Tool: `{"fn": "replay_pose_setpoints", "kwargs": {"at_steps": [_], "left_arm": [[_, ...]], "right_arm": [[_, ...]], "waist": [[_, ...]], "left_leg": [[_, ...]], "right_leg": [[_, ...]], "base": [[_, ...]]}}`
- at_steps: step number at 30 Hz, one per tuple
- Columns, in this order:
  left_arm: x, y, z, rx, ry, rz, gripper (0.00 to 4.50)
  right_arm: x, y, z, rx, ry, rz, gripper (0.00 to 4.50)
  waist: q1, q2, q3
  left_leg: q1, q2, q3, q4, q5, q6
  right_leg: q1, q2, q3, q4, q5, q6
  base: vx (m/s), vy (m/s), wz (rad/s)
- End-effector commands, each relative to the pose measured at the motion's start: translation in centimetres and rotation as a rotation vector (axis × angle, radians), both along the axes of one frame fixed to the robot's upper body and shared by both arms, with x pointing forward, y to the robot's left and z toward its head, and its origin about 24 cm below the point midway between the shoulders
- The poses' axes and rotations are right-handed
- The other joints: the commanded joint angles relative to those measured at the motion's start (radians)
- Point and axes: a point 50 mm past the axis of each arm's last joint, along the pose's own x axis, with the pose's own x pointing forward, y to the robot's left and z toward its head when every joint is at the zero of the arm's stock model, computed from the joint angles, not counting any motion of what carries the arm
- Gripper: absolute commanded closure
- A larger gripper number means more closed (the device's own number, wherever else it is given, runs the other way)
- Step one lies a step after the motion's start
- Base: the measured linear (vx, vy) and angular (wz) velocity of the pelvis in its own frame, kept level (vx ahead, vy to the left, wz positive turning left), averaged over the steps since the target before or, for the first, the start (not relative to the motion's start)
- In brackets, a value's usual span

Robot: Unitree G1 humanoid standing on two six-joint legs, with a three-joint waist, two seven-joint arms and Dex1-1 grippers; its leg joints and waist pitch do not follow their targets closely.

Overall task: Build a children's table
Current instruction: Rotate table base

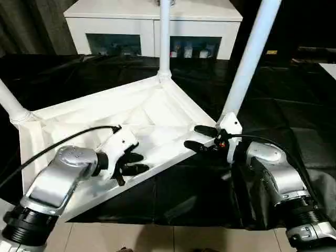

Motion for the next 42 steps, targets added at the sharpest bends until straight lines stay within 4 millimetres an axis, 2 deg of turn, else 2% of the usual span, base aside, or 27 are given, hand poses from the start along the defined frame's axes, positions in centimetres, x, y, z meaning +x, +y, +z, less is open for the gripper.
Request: {"fn": "replay_pose_setpoints", "kwargs": {"at_steps": [1,4,7,9,10,11,12,14,17,20,23,25,27,29,31,33,35,38,39,42], "left_arm": [[0.5,0.1,1.4,-0.05,-0.04,0.014,2.6],[0.3,0.1,1.9,-0.094,-0.024,0.0,2.6],[-0.8,-0.2,1.8,-0.104,0.028,-0.065,2.6],[-2.2,-0.6,1.3,-0.106,0.103,-0.133,2.6],[-2.9,-0.8,1.0,-0.101,0.139,-0.159,2.6],[-3.1,-0.8,0.8,-0.092,0.153,-0.167,2.32],[-3.6,-0.7,0.1,-0.038,0.175,-0.175,2.32],[-3.9,-0.4,-0.8,0.024,0.192,-0.159,2.25],[-3.8,0.1,-1.6,0.089,0.194,-0.124,2.25],[-3.4,0.8,-1.9,0.141,0.172,-0.063,2.25],[-2.9,1.1,-1.8,0.16,0.141,-0.026,2.25],[-2.8,1.1,-1.6,0.155,0.13,-0.02,2.42],[-3.0,0.7,-1.1,0.118,0.126,-0.043,2.63],[-3.4,0.3,-0.5,0.089,0.122,-0.087,2.63],[-3.6,0.2,-0.2,0.076,0.127,-0.101,2.63],[-3.7,0.2,-0.1,0.069,0.132,-0.105,2.38],[-3.0,0.5,0.2,0.071,0.09,-0.073,2.3],[-2.4,0.7,0.5,0.079,0.046,-0.055,2.03],[-2.2,0.8,0.5,0.09,0.033,-0.048,1.93],[-2.0,1.3,0.0,0.134,0.031,-0.035,1.9]], "right_arm": [[0.0,0.2,-0.2,-0.019,0.0,0.01,1.49],[0.0,0.3,-0.3,-0.019,0.002,0.015,1.49],[0.0,0.4,-0.3,-0.02,0.0,0.019,1.49],[0.1,0.5,-0.3,-0.023,-0.002,0.02,1.49],[0.2,0.5,-0.2,-0.024,-0.004,0.019,1.49],[0.2,0.5,-0.2,-0.024,-0.005,0.019,1.49],[0.3,0.5,-0.2,-0.023,-0.008,0.016,1.49],[0.3,0.5,-0.2,-0.025,-0.01,0.016,1.49],[0.3,0.6,-0.2,-0.025,-0.01,0.018,1.49],[0.3,0.6,-0.2,-0.028,-0.01,0.025,1.49],[0.4,0.7,-0.2,-0.029,-0.01,0.028,1.49],[0.4,0.7,-0.2,-0.029,-0.01,0.03,1.49],[0.3,0.7,-0.2,-0.031,-0.009,0.037,1.49],[0.3,0.8,-0.3,-0.03,-0.009,0.038,1.49],[0.3,0.8,-0.3,-0.03,-0.009,0.038,1.49],[0.3,0.8,-0.3,-0.03,-0.009,0.039,1.49],[0.3,0.9,-0.3,-0.031,-0.01,0.04,1.49],[0.3,0.8,-0.3,-0.031,-0.011,0.041,1.49],[0.4,0.8,-0.3,-0.032,-0.011,0.04,1.49],[0.4,0.8,-0.3,-0.033,-0.013,0.04,1.49]], "waist": [[-0.001,-0.004,-0.061],[-0.001,-0.003,-0.062],[-0.001,-0.004,-0.062],[-0.002,-0.003,-0.064],[-0.003,-0.003,-0.063],[-0.004,-0.002,-0.063],[-0.004,-0.001,-0.062],[-0.006,-0.002,-0.06],[-0.004,-0.003,-0.058],[-0.005,-0.007,-0.058],[-0.006,-0.01,-0.056],[-0.006,-0.011,-0.055],[-0.007,-0.011,-0.055],[-0.008,-0.009,-0.055],[-0.01,-0.008,-0.055],[-0.01,-0.008,-0.056],[-0.011,-0.008,-0.058],[-0.009,-0.007,-0.061],[-0.009,-0.007,-0.063],[-0.009,-0.004,-0.067]], "left_leg": [[-0.002,0.007,0.004,-0.074,-0.239,0.035],[-0.001,0.007,0.002,-0.073,-0.245,0.03],[-0.004,0.009,0.002,-0.074,-0.233,0.033],[-0.004,0.009,0.002,-0.073,-0.225,0.033],[-0.003,0.009,0.003,-0.073,-0.225,0.036],[-0.002,0.01,0.003,-0.073,-0.223,0.037],[-0.002,0.009,0.004,-0.073,-0.226,0.039],[-0.003,0.009,0.003,-0.074,-0.239,0.039],[0.002,0.009,0.003,-0.075,-0.268,0.027],[-0.001,0.008,0.001,-0.076,-0.275,0.021],[0.001,0.006,0.001,-0.075,-0.3,0.019],[0.002,0.005,0.0,-0.075,-0.311,0.018],[0.001,0.005,-0.002,-0.075,-0.316,0.016],[0.001,0.005,-0.005,-0.076,-0.326,0.013],[0.0,0.006,-0.005,-0.076,-0.323,0.013],[0.0,0.007,-0.005,-0.076,-0.319,0.014],[-0.003,0.007,-0.004,-0.076,-0.305,0.014],[-0.001,0.007,-0.002,-0.074,-0.28,0.018],[-0.006,0.007,-0.002,-0.074,-0.26,0.02],[-0.005,0.006,0.0,-0.071,-0.222,0.026]], "right_leg": [[0.051,-0.032,0.034,-0.065,-0.359,-0.182],[0.051,-0.033,0.034,-0.062,-0.358,-0.188],[0.052,-0.032,0.035,-0.057,-0.337,-0.196],[0.054,-0.034,0.036,-0.054,-0.319,-0.202],[0.05,-0.032,0.036,-0.055,-0.318,-0.205],[0.05,-0.032,0.036,-0.054,-0.313,-0.208],[0.049,-0.03,0.036,-0.055,-0.315,-0.208],[0.05,-0.029,0.036,-0.057,-0.332,-0.199],[0.046,-0.03,0.037,-0.064,-0.385,-0.179],[0.049,-0.03,0.036,-0.063,-0.399,-0.169],[0.045,-0.03,0.035,-0.07,-0.452,-0.15],[0.043,-0.031,0.034,-0.076,-0.493,-0.131],[0.043,-0.031,0.033,-0.077,-0.511,-0.122],[0.042,-0.033,0.031,-0.08,-0.532,-0.115],[0.041,-0.032,0.031,-0.078,-0.511,-0.124],[0.041,-0.031,0.032,-0.074,-0.484,-0.136],[0.044,-0.029,0.033,-0.068,-0.436,-0.153],[0.046,-0.028,0.034,-0.063,-0.379,-0.173],[0.05,-0.028,0.035,-0.058,-0.345,-0.182],[0.053,-0.028,0.036,-0.051,-0.284,-0.197]], "base": [[0.0,0.0,0.0],[0.0,0.0,0.0],[0.0,0.0,0.0],[0.0,0.0,0.0],[0.0,0.0,0.0],[0.0,0.0,0.0],[0.0,0.0,0.0],[0.0,0.0,0.0],[0.0,0.0,0.0],[0.0,0.0,0.0],[0.0,0.0,0.0],[0.0,0.0,0.0],[0.0,0.0,0.0],[0.0,0.0,0.0],[0.0,0.0,0.0],[0.0,0.0,0.0],[0.0,0.0,0.0],[0.0,0.0,0.0],[0.0,0.0,0.0],[0.0,0.0,0.0]]}}
